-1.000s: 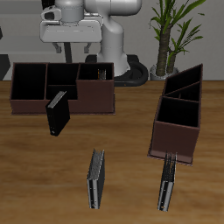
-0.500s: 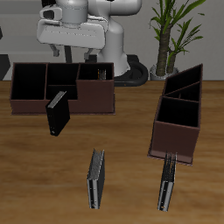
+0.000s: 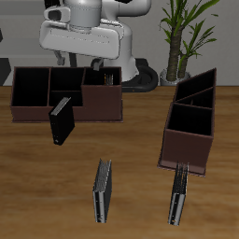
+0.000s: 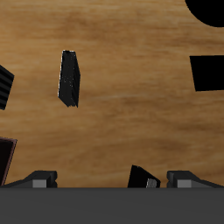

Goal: Place the orange book into the back desk caddy's right compartment and place the right striped book into the back desk caddy's left compartment and place the black book into the back desk caddy's left compartment

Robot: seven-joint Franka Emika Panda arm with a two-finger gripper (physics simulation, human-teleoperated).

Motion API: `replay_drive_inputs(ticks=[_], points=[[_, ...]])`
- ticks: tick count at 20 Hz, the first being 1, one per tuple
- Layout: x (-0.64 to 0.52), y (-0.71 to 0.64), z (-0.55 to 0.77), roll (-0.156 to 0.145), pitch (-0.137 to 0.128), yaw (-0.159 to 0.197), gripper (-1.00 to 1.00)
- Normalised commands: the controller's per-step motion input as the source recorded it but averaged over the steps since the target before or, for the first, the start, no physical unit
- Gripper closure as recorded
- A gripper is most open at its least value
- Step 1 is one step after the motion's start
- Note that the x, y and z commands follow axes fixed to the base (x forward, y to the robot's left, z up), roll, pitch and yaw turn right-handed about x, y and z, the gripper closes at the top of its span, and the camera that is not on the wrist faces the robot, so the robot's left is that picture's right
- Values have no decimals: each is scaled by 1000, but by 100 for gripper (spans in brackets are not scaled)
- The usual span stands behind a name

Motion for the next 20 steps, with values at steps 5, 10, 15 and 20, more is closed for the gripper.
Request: replay_drive_inputs(ticks=[5, 10, 15, 20], points=[[789, 214, -141, -10, -10, -11, -100], [674, 224, -308, -15, -3, 20, -100], [524, -26, -281, 4, -4, 16, -100], [369, -107, -263, 41, -32, 44, -100]])
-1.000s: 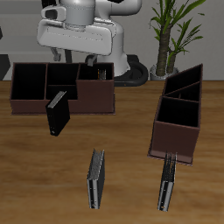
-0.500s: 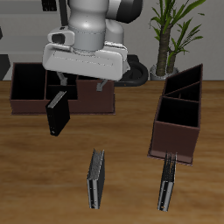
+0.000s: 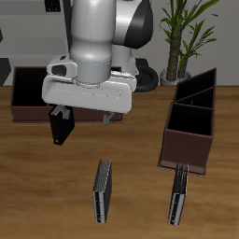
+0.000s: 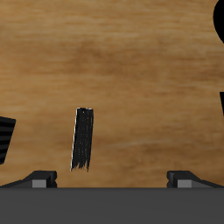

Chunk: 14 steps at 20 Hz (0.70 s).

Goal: Place the orange book into the back desk caddy's right compartment and place the right striped book into the back desk caddy's left compartment and place the black book into the back desk caddy's left compartment

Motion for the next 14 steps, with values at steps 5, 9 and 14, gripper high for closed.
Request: replay_drive_inputs(ticks=[5, 9, 14], points=[[231, -52, -284, 74, 38, -29, -100], [164, 75, -359, 95, 70, -54, -100], [107, 444, -239, 120, 56, -4, -100]])
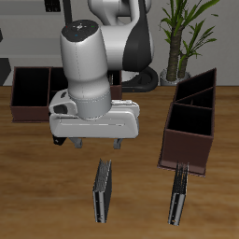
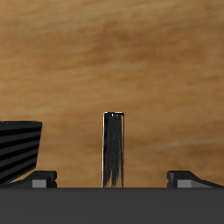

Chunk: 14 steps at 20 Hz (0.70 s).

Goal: Place the orange book into the back desk caddy's right compartment and place the right striped book into the back desk caddy's left compartment and place the black book into the back desk caddy's left compartment

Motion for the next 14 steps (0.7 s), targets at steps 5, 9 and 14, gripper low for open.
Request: replay_drive_inputs(ticks=[5, 9, 14], points=[[191, 267, -29, 27, 46, 36, -100], [182, -99, -8, -24, 37, 4, -100], [85, -79, -163, -37, -14, 13, -100]])
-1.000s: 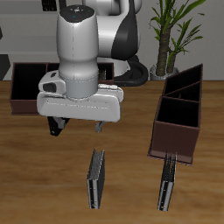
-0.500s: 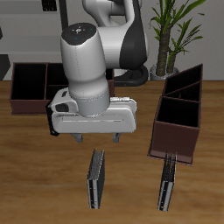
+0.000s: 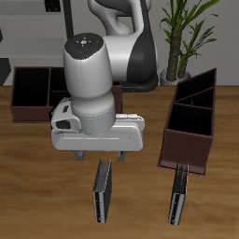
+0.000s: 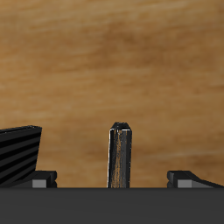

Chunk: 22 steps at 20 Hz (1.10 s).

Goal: Place the orange book into the back desk caddy's right compartment and place the right striped book into the back desk caddy's left compartment and place the black book into the back desk caddy's left compartment

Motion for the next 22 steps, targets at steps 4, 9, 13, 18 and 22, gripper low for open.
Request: replay_drive_inputs(ticks=[4, 9, 13, 18, 22], points=[[4, 25, -402, -8, -22, -42, -100], [40, -115, -318, -28, 2, -9, -100], [-66, -174, -317, -29, -5, -11, -100], [-111, -70, -290, -34, -36, 54, -100], [-188, 232, -230, 13, -19, 36, -100]])
